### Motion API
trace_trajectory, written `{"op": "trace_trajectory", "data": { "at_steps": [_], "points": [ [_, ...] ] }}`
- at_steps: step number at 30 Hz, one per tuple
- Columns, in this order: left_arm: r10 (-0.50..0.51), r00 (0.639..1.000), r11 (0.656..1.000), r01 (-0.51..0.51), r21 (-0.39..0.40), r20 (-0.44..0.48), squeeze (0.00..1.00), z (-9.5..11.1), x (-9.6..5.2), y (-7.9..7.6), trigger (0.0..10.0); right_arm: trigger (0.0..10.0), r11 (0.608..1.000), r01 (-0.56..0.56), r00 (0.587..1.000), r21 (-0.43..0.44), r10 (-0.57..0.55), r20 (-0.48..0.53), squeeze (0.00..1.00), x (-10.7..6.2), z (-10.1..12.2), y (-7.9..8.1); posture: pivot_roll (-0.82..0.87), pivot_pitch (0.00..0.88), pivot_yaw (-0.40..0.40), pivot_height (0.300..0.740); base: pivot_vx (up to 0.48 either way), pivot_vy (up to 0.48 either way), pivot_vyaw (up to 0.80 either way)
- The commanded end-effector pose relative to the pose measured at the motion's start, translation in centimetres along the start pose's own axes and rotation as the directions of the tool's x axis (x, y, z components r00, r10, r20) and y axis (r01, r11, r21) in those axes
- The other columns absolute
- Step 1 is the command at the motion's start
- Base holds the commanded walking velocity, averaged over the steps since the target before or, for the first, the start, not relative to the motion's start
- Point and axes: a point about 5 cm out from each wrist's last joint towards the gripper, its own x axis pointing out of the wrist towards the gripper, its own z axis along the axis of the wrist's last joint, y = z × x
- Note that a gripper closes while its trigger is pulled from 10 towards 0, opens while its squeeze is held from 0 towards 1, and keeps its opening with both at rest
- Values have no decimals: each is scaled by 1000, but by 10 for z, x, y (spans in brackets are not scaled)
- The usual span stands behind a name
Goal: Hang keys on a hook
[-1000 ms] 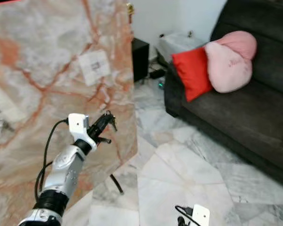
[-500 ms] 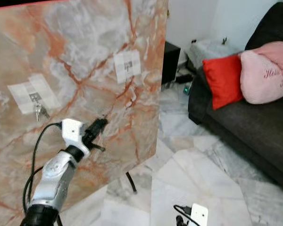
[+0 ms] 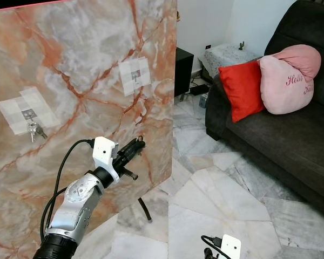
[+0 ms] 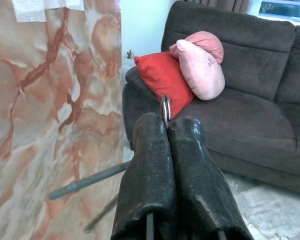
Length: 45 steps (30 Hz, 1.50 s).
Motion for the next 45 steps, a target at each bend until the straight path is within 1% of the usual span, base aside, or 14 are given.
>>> {"op": "trace_trajectory", "data": {
  "at_steps": [1, 3, 8, 12, 13, 16, 22, 27, 31, 32, 34, 37, 45],
  "points": [
    [4, 1000, 999, -5, 32, 15, 0, 4, 1, -1, 10000, 10000, 1000, 0, 1000, 3, 0, -1, 0, 0, 1, 0, -27, 0, -45, 740, 0, 0, 0],
    [19, 1000, 997, -20, 78, 19, 0, 5, -1, 0, 10000, 10000, 1000, -7, 1000, 1, 7, -1, 0, 0, 1, 0, -25, 0, -45, 740, 0, 0, 0],
    [68, 997, 993, -70, 92, 23, 0, 4, -4, 5, 10000, 10000, 1000, -12, 1000, -6, 12, -3, 0, 0, 1, 1, -21, 0, -47, 740, 0, 0, 0],
    [128, 991, 985, -130, 114, 33, 0, 4, -12, 17, 10000, 10000, 1000, -13, 1000, -8, 13, -5, 0, 0, 0, 2, -24, 0, -48, 740, 0, 0, 0],
    [165, 985, 976, -170, 137, 51, 0, 7, -15, 23, 10000, 10000, 1000, -7, 1000, -12, 7, -4, 0, 0, 0, 2, -21, 0, -49, 740, 0, 0, 0],
    [198, 977, 965, -208, 158, 76, 0, 11, -17, 28, 10000, 10000, 1000, -1, 1000, -15, 1, -4, 0, 0, 0, 2, -19, 0, -48, 740, 0, 0, 0],
    [177, 981, 972, -186, 144, 77, 0, 11, -14, 24, 10000, 10000, 1000, -4, 1000, -17, 4, -3, 0, 0, 1, 3, -23, 0, -48, 740, 0, 0, 0],
    [165, 982, 972, -179, 152, 96, 0, 14, -10, 21, 10000, 10000, 1000, -2, 1000, -16, 2, -2, 0, 0, 0, 2, -27, 0, -43, 740, 0, 0, 0],
    [146, 985, 973, -160, 165, 94, 0, 13, -11, 19, 10000, 10000, 1000, 1, 1000, -19, -2, -6, 0, 0, -1, 1, -22, 0, -43, 740, 273, 0, 0],
    [143, 985, 974, -157, 164, 92, 0, 13, -11, 19, 10000, 10000, 999, 2, 1000, -51, -2, -10, 0, 0, -2, 0, -17, 0, -45, 740, 311, 0, 0],
    [142, 985, 974, -156, 162, 93, 0, 13, -11, 18, 10000, 10000, 997, 1, 1000, -72, -1, -11, 0, -1, -3, 0, -17, 0, -45, 740, 311, 0, 0],
    [138, 985, 976, -153, 157, 99, 0, 15, -9, 16, 10000, 10000, 998, -7, 1000, -56, 6, -14, 0, -1, -4, 2, -17, 0, -45, 740, 311, 0, 0],
    [126, 986, 979, -141, 149, 106, 0, 14, -7, 14, 10000, 10000, 999, -3, 1000, -50, 3, -12, 0, -1, -5, 3, -22, 0, -43, 740, 310, 0, 0]
  ]
}}
